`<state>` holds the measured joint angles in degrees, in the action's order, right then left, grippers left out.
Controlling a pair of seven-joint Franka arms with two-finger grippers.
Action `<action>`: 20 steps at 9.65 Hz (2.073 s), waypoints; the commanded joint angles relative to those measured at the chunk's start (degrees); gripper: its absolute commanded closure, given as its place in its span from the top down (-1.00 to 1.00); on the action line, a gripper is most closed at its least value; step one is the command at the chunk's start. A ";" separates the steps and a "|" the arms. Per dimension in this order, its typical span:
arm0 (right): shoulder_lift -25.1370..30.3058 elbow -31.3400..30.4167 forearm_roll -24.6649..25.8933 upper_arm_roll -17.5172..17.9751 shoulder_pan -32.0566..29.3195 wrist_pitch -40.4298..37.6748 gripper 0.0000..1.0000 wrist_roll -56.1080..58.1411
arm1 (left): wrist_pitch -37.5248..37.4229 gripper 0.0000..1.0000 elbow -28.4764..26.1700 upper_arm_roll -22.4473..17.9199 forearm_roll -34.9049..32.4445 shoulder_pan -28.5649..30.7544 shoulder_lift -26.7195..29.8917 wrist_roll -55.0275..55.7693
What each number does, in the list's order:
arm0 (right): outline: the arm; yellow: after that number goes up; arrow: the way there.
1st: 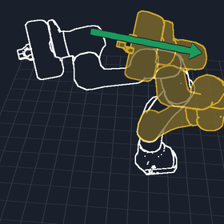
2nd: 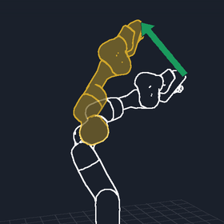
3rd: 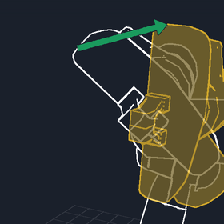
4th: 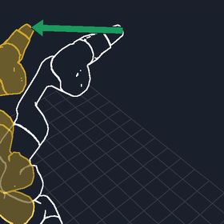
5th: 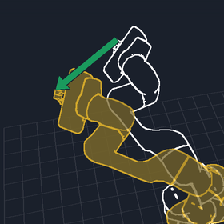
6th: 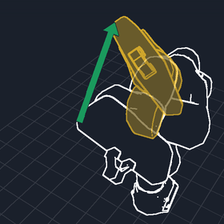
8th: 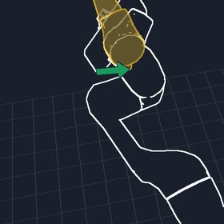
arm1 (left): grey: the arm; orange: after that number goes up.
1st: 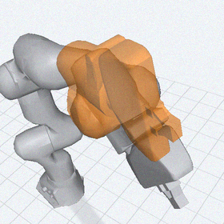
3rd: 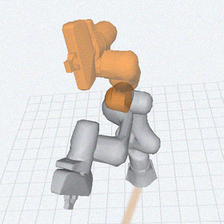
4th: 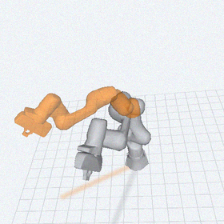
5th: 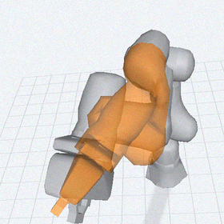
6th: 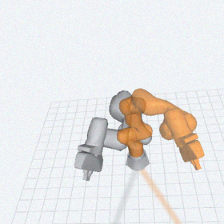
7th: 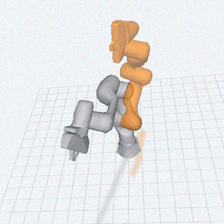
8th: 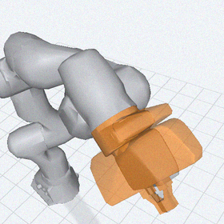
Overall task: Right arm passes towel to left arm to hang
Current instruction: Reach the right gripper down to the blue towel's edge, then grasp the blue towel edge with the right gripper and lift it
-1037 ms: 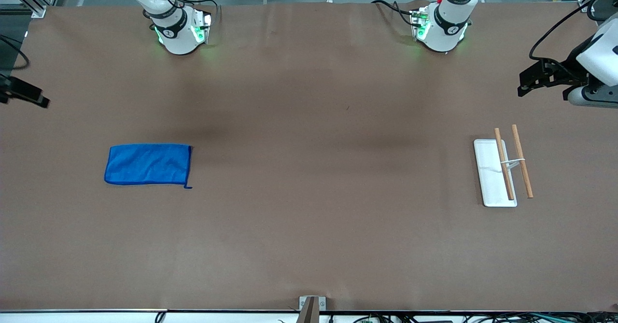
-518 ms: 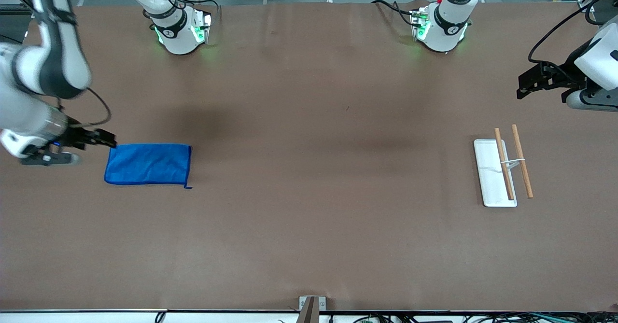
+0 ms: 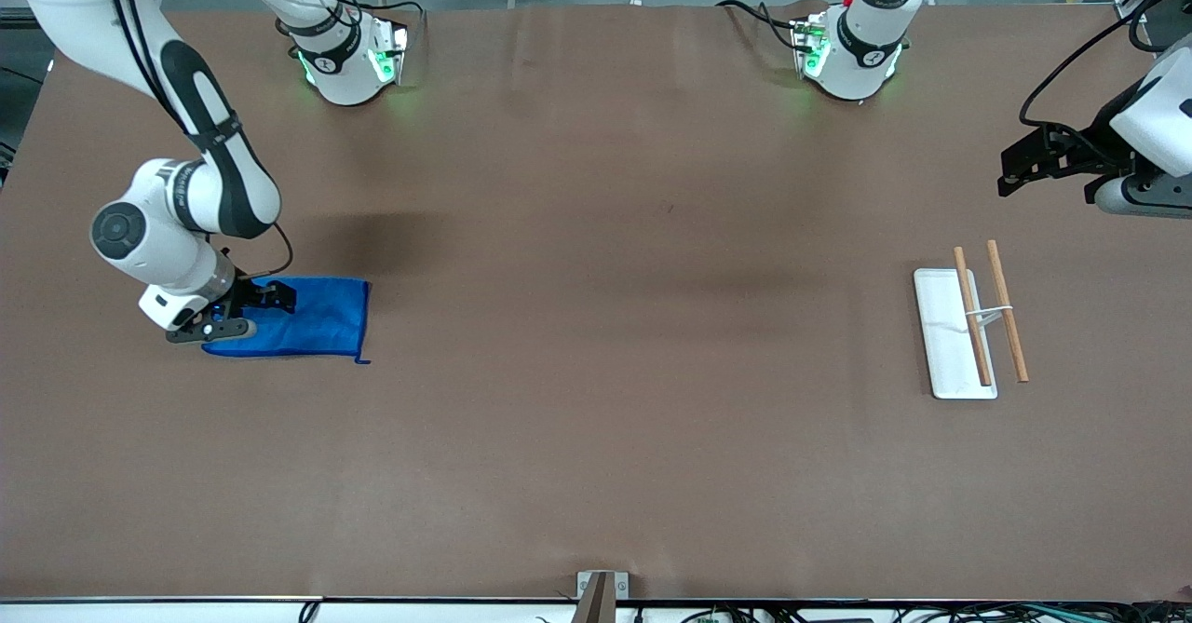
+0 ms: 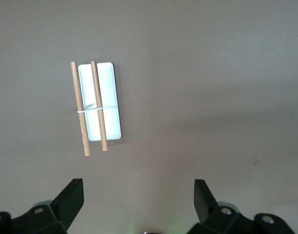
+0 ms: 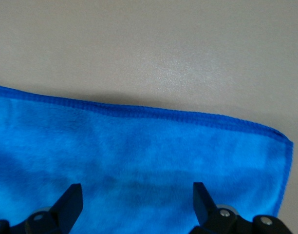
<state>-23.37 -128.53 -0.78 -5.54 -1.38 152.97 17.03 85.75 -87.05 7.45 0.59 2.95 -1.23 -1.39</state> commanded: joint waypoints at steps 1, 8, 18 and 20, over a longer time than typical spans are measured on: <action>-1.94 0.12 0.43 0.18 -0.64 1.98 1.00 2.22 | 0.91 1.00 -1.37 0.20 -1.03 0.04 -1.06 -0.63; -2.39 0.30 0.34 0.18 -0.81 1.27 0.03 1.60 | 0.91 1.00 -1.20 0.11 -1.12 -0.05 -1.68 -0.81; 1.75 32.68 -7.47 0.62 0.68 -54.47 -1.00 0.46 | 1.43 1.00 -0.58 0.46 -0.77 -1.01 -3.77 -1.07; 2.01 38.95 -14.11 3.16 0.42 -60.67 -1.00 0.19 | 1.43 1.00 0.73 3.43 -0.33 -1.10 -4.83 -2.29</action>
<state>-20.69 -92.78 -11.02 -3.73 -0.67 95.09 18.08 86.85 -86.92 9.07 0.61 2.12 -4.12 -2.70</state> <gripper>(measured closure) 0.943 0.000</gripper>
